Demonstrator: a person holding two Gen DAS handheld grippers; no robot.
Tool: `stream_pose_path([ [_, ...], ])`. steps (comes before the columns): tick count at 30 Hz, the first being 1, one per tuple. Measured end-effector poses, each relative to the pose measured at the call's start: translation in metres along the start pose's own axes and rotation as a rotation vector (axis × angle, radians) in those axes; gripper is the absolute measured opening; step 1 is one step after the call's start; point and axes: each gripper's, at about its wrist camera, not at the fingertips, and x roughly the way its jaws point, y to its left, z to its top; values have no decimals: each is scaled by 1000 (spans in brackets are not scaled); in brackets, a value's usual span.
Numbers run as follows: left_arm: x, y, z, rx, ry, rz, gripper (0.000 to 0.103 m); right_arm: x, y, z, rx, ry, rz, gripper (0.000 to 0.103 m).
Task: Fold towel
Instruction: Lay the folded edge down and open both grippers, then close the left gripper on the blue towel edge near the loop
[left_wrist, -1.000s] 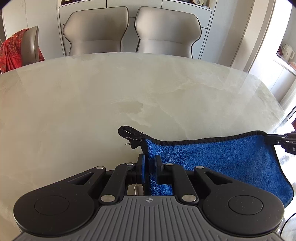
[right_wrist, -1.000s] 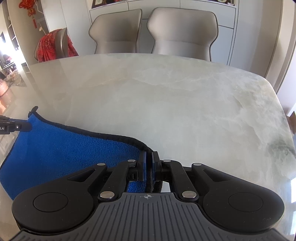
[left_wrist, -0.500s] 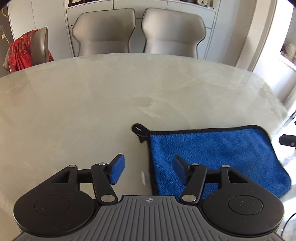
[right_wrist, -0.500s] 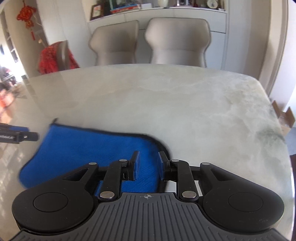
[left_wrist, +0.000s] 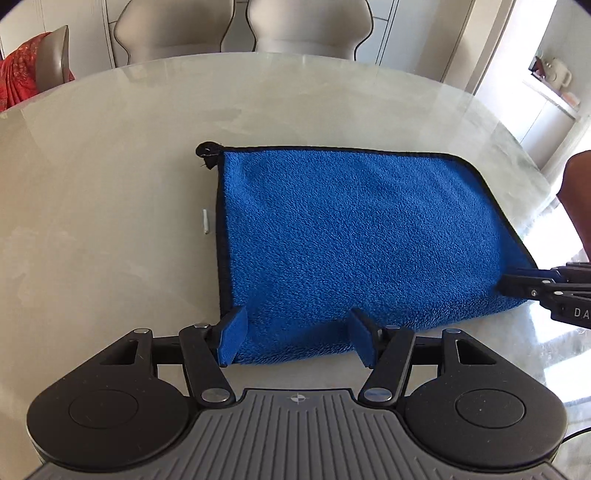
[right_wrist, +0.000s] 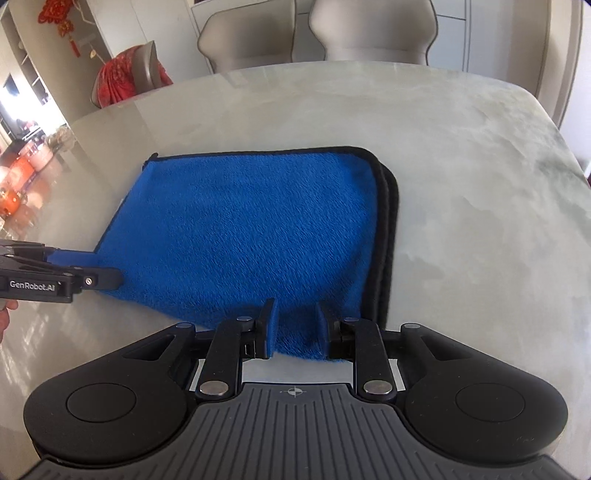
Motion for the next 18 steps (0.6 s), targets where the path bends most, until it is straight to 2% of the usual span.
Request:
stream_pose_path([
  [4, -1, 7, -5, -13, 40, 78, 67, -5, -5, -8, 6, -3, 5, 23],
  [8, -11, 27, -15, -147, 29, 36, 67, -10, -3, -9, 14, -2, -10, 26],
  [11, -15, 36, -19, -190, 26, 39, 67, -13, 1, -9, 12, -17, -12, 32],
  [18, -12, 49, -12, -331, 33, 4, 76, -10, 4, -11, 1, -2, -15, 33],
])
